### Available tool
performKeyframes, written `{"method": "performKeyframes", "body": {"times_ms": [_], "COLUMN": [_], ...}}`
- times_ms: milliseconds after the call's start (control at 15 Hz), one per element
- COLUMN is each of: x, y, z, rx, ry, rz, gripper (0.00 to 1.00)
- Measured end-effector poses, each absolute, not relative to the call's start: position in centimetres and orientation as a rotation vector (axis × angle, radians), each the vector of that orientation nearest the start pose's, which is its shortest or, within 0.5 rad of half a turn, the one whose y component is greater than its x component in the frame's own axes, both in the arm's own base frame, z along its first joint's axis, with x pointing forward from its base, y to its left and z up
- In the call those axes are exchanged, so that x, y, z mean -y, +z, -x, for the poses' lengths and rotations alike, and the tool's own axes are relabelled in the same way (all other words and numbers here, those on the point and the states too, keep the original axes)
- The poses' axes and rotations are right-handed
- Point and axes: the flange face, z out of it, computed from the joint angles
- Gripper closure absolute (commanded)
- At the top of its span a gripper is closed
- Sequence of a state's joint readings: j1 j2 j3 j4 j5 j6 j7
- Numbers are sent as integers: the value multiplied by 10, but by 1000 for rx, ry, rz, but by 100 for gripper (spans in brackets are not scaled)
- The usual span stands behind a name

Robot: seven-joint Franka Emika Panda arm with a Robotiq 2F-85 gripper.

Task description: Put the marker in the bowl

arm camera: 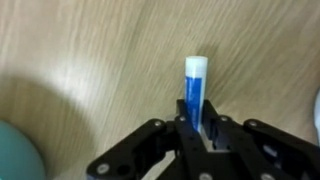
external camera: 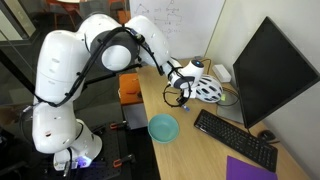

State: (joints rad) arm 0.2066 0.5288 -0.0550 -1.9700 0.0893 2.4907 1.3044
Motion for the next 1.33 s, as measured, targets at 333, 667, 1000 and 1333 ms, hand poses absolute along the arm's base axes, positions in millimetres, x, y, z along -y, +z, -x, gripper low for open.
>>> {"method": "performKeyframes", "body": {"times_ms": [333,667,1000,1333], "x": [-51,6,29,28], "y": [260,298,331,338], "z": [-593,-504,-427,-395], "rx": [-1851,-1873,-1869,-1868], "ry": [111,262,183,151], "rz": [2550,2600,2656,2663], "gripper": [95,95,55,25]}}
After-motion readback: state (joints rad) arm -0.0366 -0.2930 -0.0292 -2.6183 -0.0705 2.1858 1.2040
